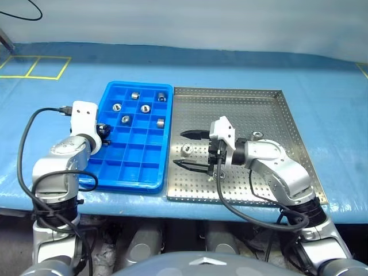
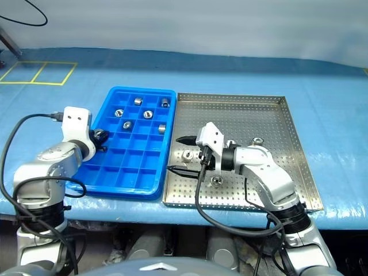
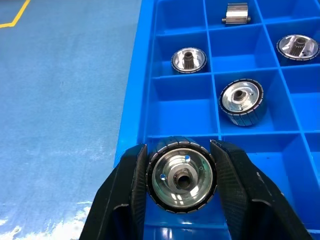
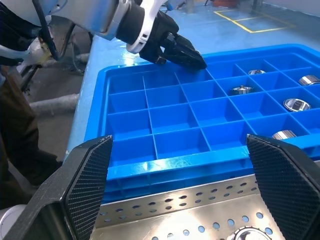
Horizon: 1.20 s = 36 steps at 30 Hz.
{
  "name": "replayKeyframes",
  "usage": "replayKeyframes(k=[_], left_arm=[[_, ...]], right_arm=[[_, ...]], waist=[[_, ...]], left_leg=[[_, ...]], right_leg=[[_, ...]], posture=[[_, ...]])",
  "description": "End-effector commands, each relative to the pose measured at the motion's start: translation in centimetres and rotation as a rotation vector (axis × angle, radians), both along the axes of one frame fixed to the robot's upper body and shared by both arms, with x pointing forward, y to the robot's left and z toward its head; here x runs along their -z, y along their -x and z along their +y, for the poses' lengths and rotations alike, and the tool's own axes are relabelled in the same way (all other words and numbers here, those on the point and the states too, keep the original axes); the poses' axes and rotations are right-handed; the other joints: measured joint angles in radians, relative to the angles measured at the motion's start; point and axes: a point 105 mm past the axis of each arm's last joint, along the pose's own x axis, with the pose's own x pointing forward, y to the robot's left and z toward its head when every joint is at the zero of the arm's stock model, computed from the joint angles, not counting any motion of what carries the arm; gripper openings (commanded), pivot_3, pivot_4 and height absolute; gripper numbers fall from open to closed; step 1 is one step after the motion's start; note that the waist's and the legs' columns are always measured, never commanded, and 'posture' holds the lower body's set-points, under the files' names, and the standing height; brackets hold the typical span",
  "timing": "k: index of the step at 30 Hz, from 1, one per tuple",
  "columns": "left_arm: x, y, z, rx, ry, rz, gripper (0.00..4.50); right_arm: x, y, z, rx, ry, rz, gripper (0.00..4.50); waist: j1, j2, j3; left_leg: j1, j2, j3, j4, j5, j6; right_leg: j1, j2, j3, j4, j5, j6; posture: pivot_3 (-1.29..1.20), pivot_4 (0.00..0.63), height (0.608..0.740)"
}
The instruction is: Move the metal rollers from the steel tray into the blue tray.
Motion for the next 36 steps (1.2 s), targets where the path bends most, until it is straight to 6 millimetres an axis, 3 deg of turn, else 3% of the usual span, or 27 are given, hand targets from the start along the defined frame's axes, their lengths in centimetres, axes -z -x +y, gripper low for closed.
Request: replayKeyframes(k=[1, 5, 9, 12, 14, 16, 18, 21, 24, 26, 36], left_arm=[[-0.8, -0.5, -0.5, 0.03, -0.016, -0.037, 1.67], [-1.3, -0.4, -0.4, 0.023, -0.043, -0.057, 2.95], [-3.4, -0.7, 0.0, -0.023, -0.047, -0.162, 4.27], [-5.7, -0.9, -1.2, 0.016, -0.031, -0.267, 4.27], [-7.1, -0.8, -3.9, 0.143, 0.015, -0.328, 4.27], [-7.6, 0.0, -8.2, 0.382, 0.103, -0.32, 4.27], [-7.1, 1.2, -11.4, 0.574, 0.157, -0.268, 4.27], [-3.8, 3.1, -14.9, 0.824, 0.117, -0.082, 4.27], [-0.8, 3.8, -15.7, 0.904, 0.032, 0.069, 4.27], [0.0, 3.8, -15.7, 0.931, -0.015, 0.115, 4.27], [0.6, 1.7, -15.6, 0.995, -0.179, 0.181, 4.27]], right_arm=[[-1.2, 0.4, 0.1, -0.003, -0.023, -0.05, 4.5], [-1.2, 0.3, -0.1, 0.014, -0.023, -0.054, 4.5], [-1.3, 0.1, -0.3, 0.026, -0.021, -0.059, 4.5], [-1.3, -0.2, -0.5, 0.046, -0.014, -0.067, 4.5], [-1.3, -0.7, -1.1, 0.083, 0.0, -0.08, 4.5], [-1.4, -1.3, -2.2, 0.138, 0.022, -0.096, 4.5], [-1.4, -1.7, -3.0, 0.179, 0.04, -0.106, 4.5], [-1.2, -2.3, -4.9, 0.268, 0.085, -0.122, 4.5], [-1.1, -2.6, -6.2, 0.336, 0.108, -0.129, 4.5], [-1.0, -2.5, -6.6, 0.357, 0.108, -0.131, 4.5], [-1.0, -2.0, -6.2, 0.37, 0.078, -0.132, 4.5]], waist=[[-0.002, 0.0, 0.0], [-0.002, 0.0, 0.0], [-0.001, 0.0, 0.0], [0.0, 0.0, 0.0], [0.001, -0.001, 0.001], [0.001, -0.001, 0.001], [-0.001, -0.001, 0.001], [-0.01, -0.001, 0.001], [-0.025, -0.001, 0.001], [-0.033, -0.001, 0.001], [-0.052, -0.002, 0.001]], left_leg=[[0.0, 0.0, 0.0, 0.0, 0.0, 0.0], [0.0, 0.0, 0.0, 0.0, 0.0, 0.0], [0.0, 0.0, 0.0, 0.0, 0.0, 0.0], [0.0, 0.0, 0.0, 0.0, 0.0, 0.0], [0.0, 0.0, 0.0, 0.0, 0.0, 0.0], [-0.001, 0.0, 0.0, 0.0, 0.0, 0.0], [-0.001, -0.001, 0.0, 0.0, 0.0, 0.0], [-0.001, 0.0, 0.001, 0.0, 0.0, 0.001], [0.0, 0.001, 0.002, -0.001, 0.0, 0.0], [0.0, 0.002, 0.003, 0.0, 0.0, 0.001], [0.002, 0.003, 0.004, 0.0, -0.002, 0.005]], right_leg=[[0.0, 0.0, 0.0, 0.0, 0.0, 0.0], [0.0, 0.0, 0.0, 0.0, 0.0, 0.0], [0.0, 0.0, 0.0, 0.0, 0.0, 0.0], [0.0, 0.0, 0.0, 0.0, 0.0, 0.0], [0.0, 0.0, 0.0, 0.0, 0.0, 0.0], [0.0, -0.001, 0.0, 0.0, 0.0, 0.0], [0.0, -0.001, 0.0, -0.001, 0.0, 0.0], [0.0, -0.001, 0.0, -0.001, 0.0, 0.0], [0.0, 0.001, 0.001, 0.0, -0.001, -0.001], [0.0, 0.001, 0.002, 0.0, -0.003, 0.002], [0.001, 0.002, 0.002, 0.0, -0.003, 0.002]], posture=[[-0.05, 0.15, 0.74], [-0.05, 0.15, 0.74], [-0.05, 0.15, 0.74], [-0.05, 0.15, 0.74], [-0.05, 0.15, 0.74], [-0.08, 0.15, 0.74], [-0.09, 0.15, 0.74], [-0.12, 0.15, 0.74], [-0.15, 0.15, 0.74], [-0.16, 0.15, 0.74], [-0.19, 0.15, 0.74]])
